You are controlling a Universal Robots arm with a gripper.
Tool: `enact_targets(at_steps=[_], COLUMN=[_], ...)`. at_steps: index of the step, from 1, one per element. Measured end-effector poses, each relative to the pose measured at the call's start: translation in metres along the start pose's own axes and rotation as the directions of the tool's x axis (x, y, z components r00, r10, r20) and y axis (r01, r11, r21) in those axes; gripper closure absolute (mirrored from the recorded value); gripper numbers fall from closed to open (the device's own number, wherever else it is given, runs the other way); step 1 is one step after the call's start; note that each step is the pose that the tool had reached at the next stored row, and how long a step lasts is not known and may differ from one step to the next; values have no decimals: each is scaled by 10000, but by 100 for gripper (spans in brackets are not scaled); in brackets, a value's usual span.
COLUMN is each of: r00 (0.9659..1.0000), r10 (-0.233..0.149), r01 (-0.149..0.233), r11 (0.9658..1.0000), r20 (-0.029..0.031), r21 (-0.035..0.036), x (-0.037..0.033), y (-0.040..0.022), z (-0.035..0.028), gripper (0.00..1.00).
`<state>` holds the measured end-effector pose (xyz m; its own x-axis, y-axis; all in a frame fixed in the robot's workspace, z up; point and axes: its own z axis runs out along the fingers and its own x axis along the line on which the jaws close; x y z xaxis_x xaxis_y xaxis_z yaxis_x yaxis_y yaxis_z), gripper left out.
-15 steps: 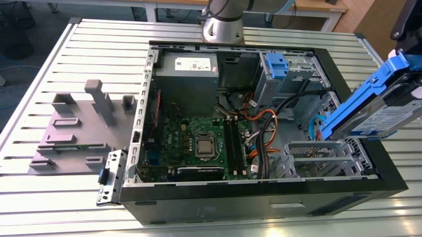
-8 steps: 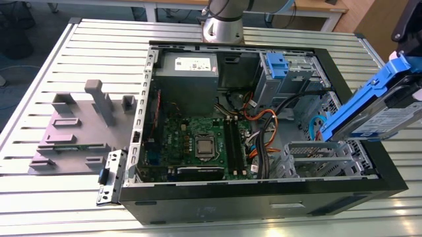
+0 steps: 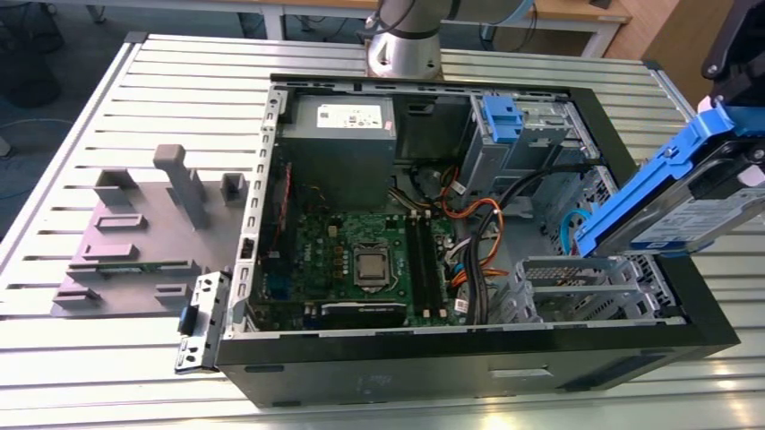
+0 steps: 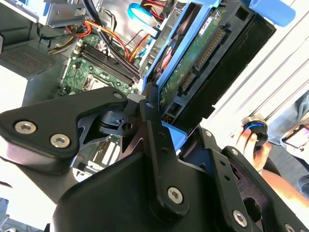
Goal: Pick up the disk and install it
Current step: 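Pick up the disk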
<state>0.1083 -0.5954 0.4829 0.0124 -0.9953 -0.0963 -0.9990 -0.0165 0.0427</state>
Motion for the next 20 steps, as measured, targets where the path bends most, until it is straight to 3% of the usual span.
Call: enact_targets(at_steps=[4, 9, 12, 15, 20], r00=[10000, 10000, 9998, 9992, 9992], r10=[-4, 10, 164, 384, 400], r01=[4, -10, -164, -384, -399], r11=[10000, 10000, 9999, 9993, 9992], r20=[85, 87, 58, -83, -96], r21=[1, 2, 18, 46, 49], x=[18, 44, 46, 47, 49], y=[3, 15, 26, 27, 43], z=[26, 64, 85, 96, 114], gripper=[64, 64, 64, 64, 64])
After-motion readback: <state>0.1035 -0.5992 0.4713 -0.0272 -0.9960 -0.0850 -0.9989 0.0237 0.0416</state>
